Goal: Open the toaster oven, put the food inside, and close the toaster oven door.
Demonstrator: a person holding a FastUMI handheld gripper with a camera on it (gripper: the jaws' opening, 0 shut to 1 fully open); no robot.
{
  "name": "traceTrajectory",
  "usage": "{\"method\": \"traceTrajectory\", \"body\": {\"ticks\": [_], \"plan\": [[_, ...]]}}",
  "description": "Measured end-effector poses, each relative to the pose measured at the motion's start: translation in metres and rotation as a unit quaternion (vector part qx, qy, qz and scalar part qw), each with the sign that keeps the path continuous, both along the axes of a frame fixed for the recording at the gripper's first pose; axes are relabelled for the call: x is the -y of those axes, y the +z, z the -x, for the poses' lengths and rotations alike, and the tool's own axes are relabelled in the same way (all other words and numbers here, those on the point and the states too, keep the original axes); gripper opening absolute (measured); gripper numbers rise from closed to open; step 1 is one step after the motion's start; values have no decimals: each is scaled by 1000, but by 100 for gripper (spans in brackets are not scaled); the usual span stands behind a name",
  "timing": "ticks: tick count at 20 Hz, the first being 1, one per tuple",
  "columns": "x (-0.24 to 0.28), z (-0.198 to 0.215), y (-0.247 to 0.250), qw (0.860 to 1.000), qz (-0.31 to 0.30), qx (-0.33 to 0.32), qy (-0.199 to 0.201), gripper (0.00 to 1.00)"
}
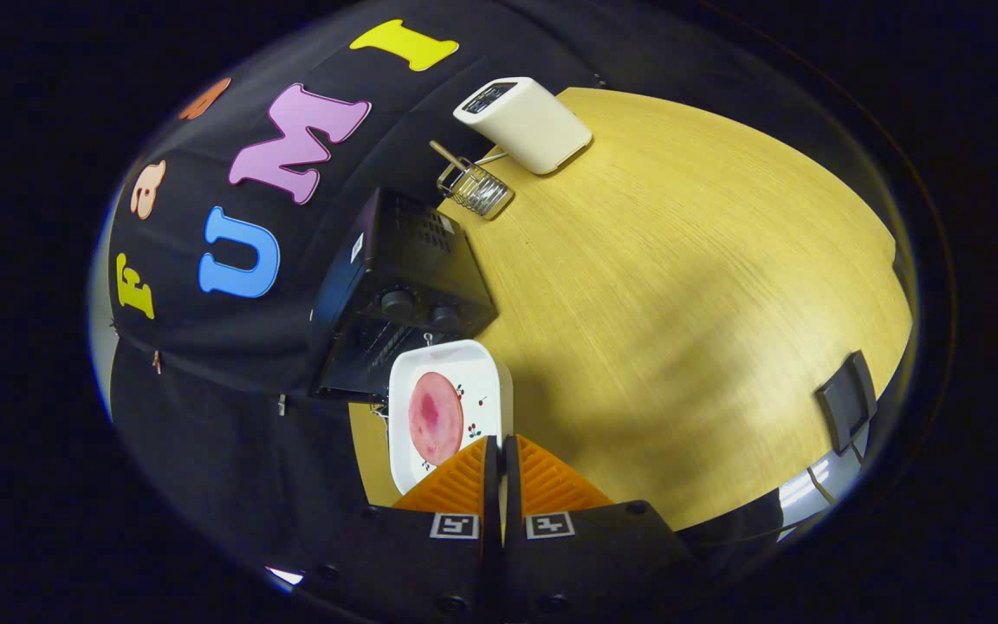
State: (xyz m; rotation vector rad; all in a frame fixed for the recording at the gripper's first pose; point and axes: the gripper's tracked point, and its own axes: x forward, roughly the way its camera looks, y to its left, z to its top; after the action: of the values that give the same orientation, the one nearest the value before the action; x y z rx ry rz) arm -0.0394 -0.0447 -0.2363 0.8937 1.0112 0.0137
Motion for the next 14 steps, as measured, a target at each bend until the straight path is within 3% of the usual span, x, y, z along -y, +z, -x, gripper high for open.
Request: {"method": "traceTrajectory", "body": {"ticks": [4, 14], "plan": [[-48, -6, 4, 999, -31, 2, -7, 6], [-139, -76, -22, 998, -20, 13, -59, 5]]}}
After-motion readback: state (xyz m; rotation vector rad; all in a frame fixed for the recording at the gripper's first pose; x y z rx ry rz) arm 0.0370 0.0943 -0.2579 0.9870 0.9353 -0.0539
